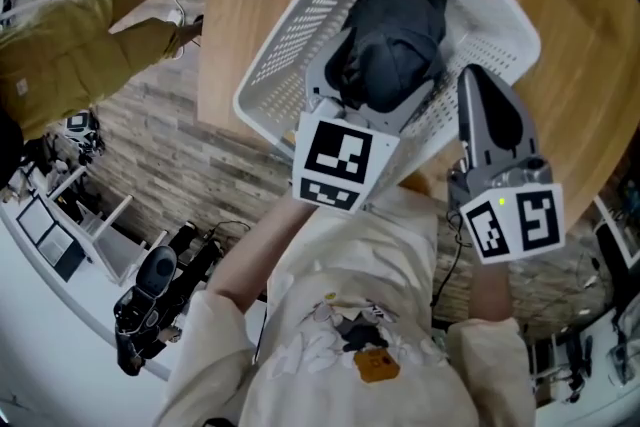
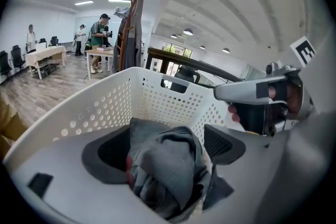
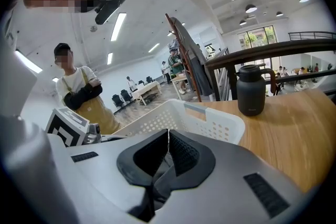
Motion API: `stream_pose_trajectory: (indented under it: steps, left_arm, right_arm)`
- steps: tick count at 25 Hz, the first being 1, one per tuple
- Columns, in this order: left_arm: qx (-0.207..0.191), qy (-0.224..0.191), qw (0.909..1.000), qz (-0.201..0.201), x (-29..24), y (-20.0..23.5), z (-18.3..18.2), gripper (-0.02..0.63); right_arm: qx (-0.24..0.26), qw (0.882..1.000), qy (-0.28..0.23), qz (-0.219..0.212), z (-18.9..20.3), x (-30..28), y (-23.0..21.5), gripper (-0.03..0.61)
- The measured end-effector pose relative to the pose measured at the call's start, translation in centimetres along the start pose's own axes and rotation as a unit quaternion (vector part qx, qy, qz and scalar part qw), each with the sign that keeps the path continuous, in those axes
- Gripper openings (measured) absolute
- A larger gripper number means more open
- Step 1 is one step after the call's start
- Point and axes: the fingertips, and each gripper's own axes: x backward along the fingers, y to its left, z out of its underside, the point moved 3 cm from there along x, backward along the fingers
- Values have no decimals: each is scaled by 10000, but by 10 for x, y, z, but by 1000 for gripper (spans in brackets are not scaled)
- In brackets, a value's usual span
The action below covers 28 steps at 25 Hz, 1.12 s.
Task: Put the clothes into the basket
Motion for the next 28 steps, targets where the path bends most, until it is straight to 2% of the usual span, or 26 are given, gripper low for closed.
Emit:
stream_pose_trajectory:
  steps: [3,5,6,9,10,28]
  left_arm:
    - [-17,-166,9998,-59,10,-3,-8,342]
    - [-27,-278,9995,-143,16,-4,-13,183]
    - [-53,-298,9993,-197,18,-4,-15,128]
    - [-107,-258,9991,-316,23,-5,-14,18]
    - [-80,-245,9992,-318,25,-6,-13,0]
    - [44,-449,9987,-234,76,-24,-28,0]
  right_arm:
    - [-27,10000,-5,3,0,1,1,25]
    - [-56,10000,6,-11,0,2,3,25]
    - [-71,10000,8,-23,0,2,5,25]
    - [-84,9999,7,-59,1,6,12,25]
    - [-70,10000,7,-69,2,8,15,25]
    - [84,9997,-214,9,-1,30,55,25]
